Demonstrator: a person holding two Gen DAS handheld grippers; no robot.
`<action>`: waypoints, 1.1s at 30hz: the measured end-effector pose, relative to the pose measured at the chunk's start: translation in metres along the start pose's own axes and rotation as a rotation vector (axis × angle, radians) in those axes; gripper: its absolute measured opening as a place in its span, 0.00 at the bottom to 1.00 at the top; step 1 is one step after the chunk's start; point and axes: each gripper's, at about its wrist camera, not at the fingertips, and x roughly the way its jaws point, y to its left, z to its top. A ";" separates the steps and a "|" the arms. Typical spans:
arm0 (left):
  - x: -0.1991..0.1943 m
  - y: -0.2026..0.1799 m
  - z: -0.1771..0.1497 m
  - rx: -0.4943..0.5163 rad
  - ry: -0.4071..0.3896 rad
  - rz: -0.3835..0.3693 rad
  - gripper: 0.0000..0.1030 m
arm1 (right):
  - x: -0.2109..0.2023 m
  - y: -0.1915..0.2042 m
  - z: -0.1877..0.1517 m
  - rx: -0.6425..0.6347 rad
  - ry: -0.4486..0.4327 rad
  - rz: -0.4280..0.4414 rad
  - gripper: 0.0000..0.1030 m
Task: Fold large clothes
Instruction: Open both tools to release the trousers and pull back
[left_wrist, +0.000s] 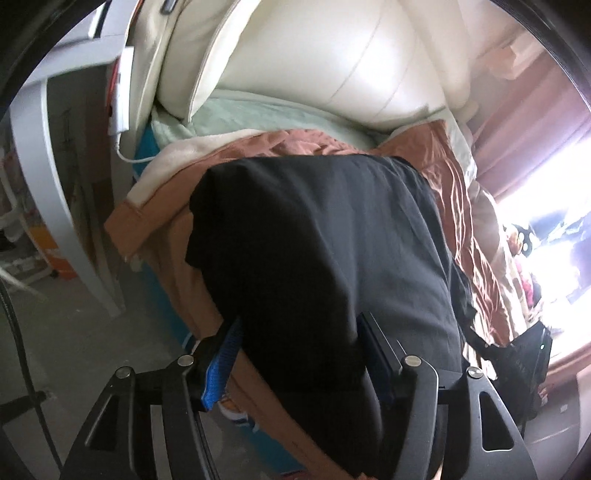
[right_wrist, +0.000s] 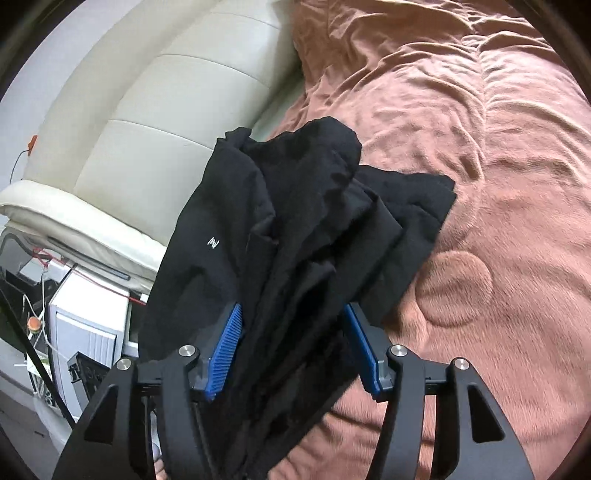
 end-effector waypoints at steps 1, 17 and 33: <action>-0.006 -0.005 -0.003 0.018 -0.002 0.009 0.63 | -0.007 0.001 -0.001 -0.011 0.004 -0.003 0.54; 0.005 -0.100 -0.032 0.177 -0.020 0.164 0.63 | -0.194 -0.014 -0.042 -0.182 -0.041 -0.107 0.80; -0.007 -0.169 -0.096 0.323 0.036 0.230 0.64 | -0.325 -0.057 -0.085 -0.199 -0.149 -0.172 0.81</action>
